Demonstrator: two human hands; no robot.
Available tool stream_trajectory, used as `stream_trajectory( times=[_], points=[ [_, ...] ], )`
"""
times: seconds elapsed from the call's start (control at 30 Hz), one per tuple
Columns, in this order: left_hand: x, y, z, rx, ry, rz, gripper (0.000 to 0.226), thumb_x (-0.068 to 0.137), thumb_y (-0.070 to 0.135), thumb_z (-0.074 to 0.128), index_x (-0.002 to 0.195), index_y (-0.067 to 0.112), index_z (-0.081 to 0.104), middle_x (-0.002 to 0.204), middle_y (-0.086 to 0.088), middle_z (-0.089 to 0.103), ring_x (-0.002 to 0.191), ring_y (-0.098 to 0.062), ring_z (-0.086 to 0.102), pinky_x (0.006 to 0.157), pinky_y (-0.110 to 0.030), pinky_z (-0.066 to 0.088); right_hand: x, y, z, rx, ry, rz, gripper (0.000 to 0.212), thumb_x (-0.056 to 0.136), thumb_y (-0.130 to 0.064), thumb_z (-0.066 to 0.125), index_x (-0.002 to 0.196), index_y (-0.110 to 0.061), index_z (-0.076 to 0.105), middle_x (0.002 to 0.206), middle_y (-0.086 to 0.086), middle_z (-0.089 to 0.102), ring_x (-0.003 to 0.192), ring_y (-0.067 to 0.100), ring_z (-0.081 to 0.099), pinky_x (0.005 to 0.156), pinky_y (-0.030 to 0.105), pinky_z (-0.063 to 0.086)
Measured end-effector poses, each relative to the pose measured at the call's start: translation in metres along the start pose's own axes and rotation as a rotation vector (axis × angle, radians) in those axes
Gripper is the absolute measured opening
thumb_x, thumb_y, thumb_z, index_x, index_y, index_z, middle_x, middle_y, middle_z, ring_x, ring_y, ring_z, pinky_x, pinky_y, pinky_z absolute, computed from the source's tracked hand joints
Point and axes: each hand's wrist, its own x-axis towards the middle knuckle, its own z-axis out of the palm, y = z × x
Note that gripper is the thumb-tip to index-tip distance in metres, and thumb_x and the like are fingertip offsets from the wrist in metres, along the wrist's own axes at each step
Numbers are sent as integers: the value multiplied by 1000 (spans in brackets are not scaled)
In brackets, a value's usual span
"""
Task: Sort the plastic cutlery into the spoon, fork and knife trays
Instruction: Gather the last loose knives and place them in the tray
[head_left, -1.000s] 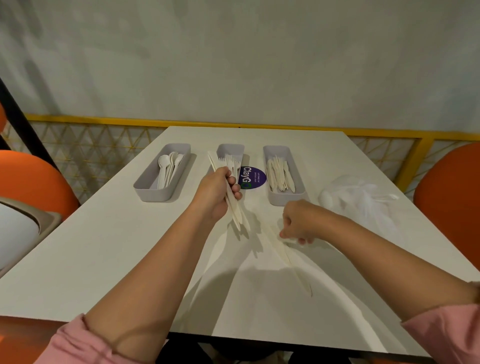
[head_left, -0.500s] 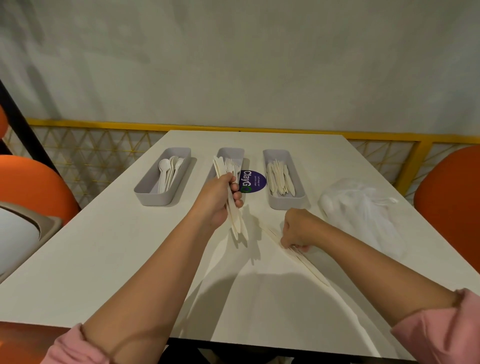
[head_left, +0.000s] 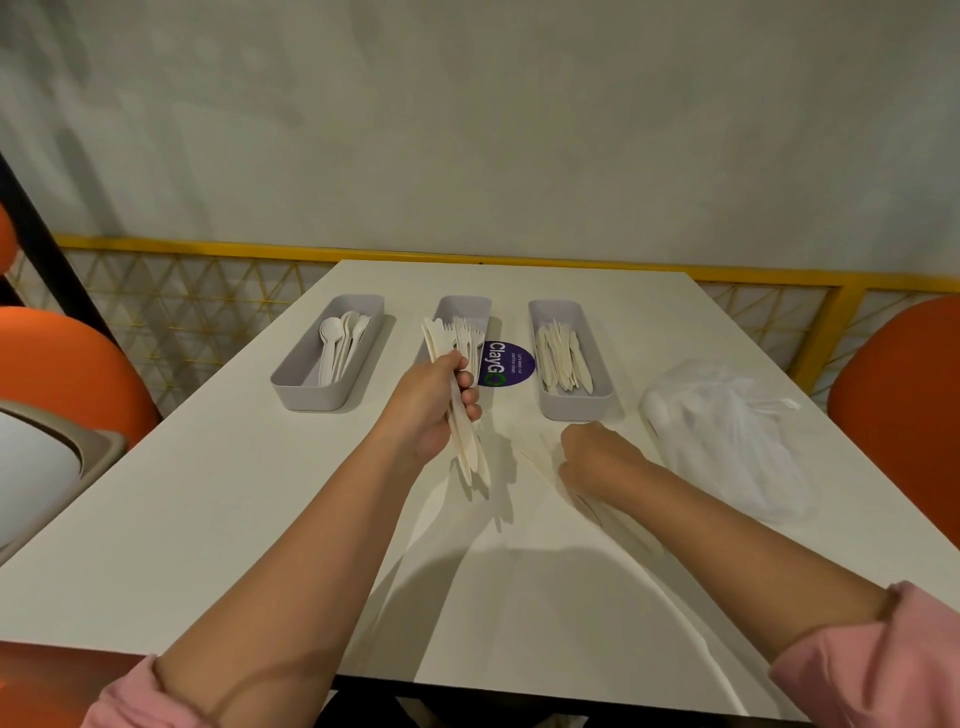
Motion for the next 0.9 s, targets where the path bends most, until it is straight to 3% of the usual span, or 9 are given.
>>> stream_trajectory(
  times=[0.13, 0.3, 0.43, 0.5, 0.57, 0.63, 0.67, 0.77, 0.9],
  points=[
    [-2, -3, 1, 3, -9, -7, 24, 99, 14, 35, 76, 13, 43, 58, 0, 38, 42, -9, 35, 39, -19, 33, 10, -6, 0, 129, 30, -23, 31, 91, 0, 45, 63, -11, 35, 65, 1, 32, 57, 14, 35, 50, 21, 27],
    [-1, -5, 5, 18, -10, -18, 24, 99, 14, 35, 77, 13, 43, 58, 0, 37, 39, -9, 34, 38, -17, 32, 16, -17, 6, 214, 63, -69, 24, 85, -13, 63, 72, -8, 45, 74, 4, 42, 65, 19, 45, 48, 21, 30],
    [0, -5, 2, 17, 5, -19, 23, 100, 14, 35, 78, 12, 43, 58, -1, 37, 36, -8, 34, 37, -17, 33, 17, -18, 5, 171, 91, -35, 40, 83, 0, 60, 58, -11, 31, 63, 2, 32, 53, 13, 33, 45, 21, 25],
    [2, -6, 1, 17, 14, -22, 24, 100, 14, 36, 77, 12, 44, 58, 0, 37, 36, -8, 34, 37, -17, 32, 15, -19, 4, 138, 76, -42, 36, 87, -3, 55, 62, -12, 31, 68, 2, 36, 62, 17, 41, 49, 22, 29],
    [3, -7, 2, 19, 15, -26, 24, 100, 14, 36, 78, 12, 44, 58, 0, 38, 37, -8, 34, 37, -17, 33, 13, -21, 6, 93, 37, -64, 11, 92, -12, 49, 82, -9, 47, 95, 8, 48, 94, 24, 48, 68, 28, 41],
    [4, -8, 5, 25, 12, -33, 23, 99, 14, 36, 78, 12, 44, 58, 0, 37, 37, -8, 34, 37, -17, 33, 12, -22, 11, 39, 30, -69, 28, 95, -15, 44, 120, -3, 46, 128, 13, 41, 123, 28, 38, 92, 34, 40],
    [4, -9, 6, 27, 11, -35, 23, 99, 14, 36, 77, 12, 44, 58, 0, 37, 36, -8, 34, 37, -17, 32, 14, -22, 13, 23, 38, -58, 35, 96, -14, 42, 129, -2, 40, 135, 14, 37, 127, 28, 34, 97, 35, 37],
    [6, -10, 10, 34, 11, -41, 25, 99, 13, 35, 76, 12, 43, 57, 0, 37, 35, -8, 34, 37, -17, 32, 13, -21, 16, 14, 52, -63, 37, 94, -8, 42, 130, -4, 36, 135, 14, 40, 125, 29, 38, 96, 36, 38],
    [10, -14, 12, 44, 8, -54, 26, 99, 14, 35, 75, 12, 43, 57, 0, 38, 42, -10, 35, 40, -20, 33, 12, -17, 16, 100, 61, -100, 28, 95, -5, 42, 123, -2, 42, 128, 17, 45, 105, 26, 49, 77, 32, 38]
  ],
)
